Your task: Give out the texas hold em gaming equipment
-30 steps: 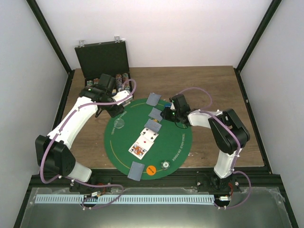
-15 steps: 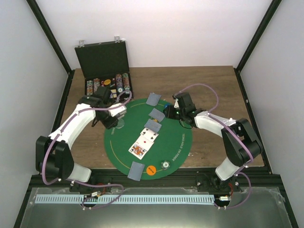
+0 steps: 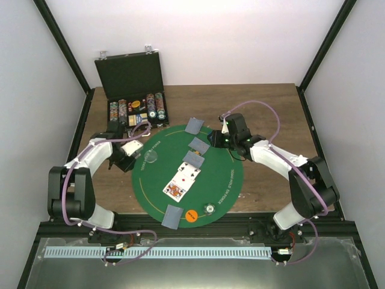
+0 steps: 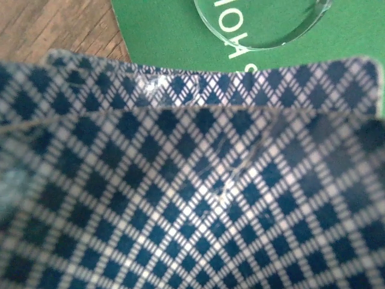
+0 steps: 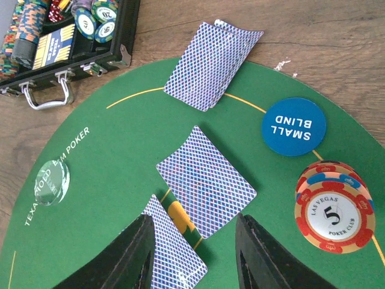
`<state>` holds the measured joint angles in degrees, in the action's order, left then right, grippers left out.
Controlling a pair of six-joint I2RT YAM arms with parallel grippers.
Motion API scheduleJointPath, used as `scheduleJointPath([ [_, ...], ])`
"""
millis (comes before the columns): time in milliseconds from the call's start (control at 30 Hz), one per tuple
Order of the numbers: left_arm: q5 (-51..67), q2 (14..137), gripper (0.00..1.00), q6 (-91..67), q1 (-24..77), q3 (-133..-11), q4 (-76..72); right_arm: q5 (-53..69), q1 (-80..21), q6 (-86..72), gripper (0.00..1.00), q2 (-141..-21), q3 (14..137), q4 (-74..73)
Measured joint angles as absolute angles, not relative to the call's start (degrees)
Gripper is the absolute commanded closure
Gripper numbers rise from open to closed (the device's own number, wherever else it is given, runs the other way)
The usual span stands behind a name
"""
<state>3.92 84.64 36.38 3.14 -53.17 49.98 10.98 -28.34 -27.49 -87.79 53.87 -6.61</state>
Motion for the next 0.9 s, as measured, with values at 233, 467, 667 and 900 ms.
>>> scheduleJointPath([
  [233,4.29,87.66,0.43,36.36,3.18,-48.90,43.75,10.59,-28.34,-26.63,0.62,-87.46,53.87,-8.12],
  [467,5.39,86.26,0.23,38.50,3.38,-44.25,39.05,10.09,-28.34,-26.30,0.60,-86.35,55.16,-8.84],
  [667,4.25,85.65,0.00,41.08,3.18,-43.83,37.45,9.74,-28.34,-25.63,0.48,-84.58,55.83,-9.41],
  [900,7.84,81.58,0.00,42.70,3.14,-50.22,47.22,10.44,-27.14,-22.50,0.00,-83.66,62.26,-13.37],
])
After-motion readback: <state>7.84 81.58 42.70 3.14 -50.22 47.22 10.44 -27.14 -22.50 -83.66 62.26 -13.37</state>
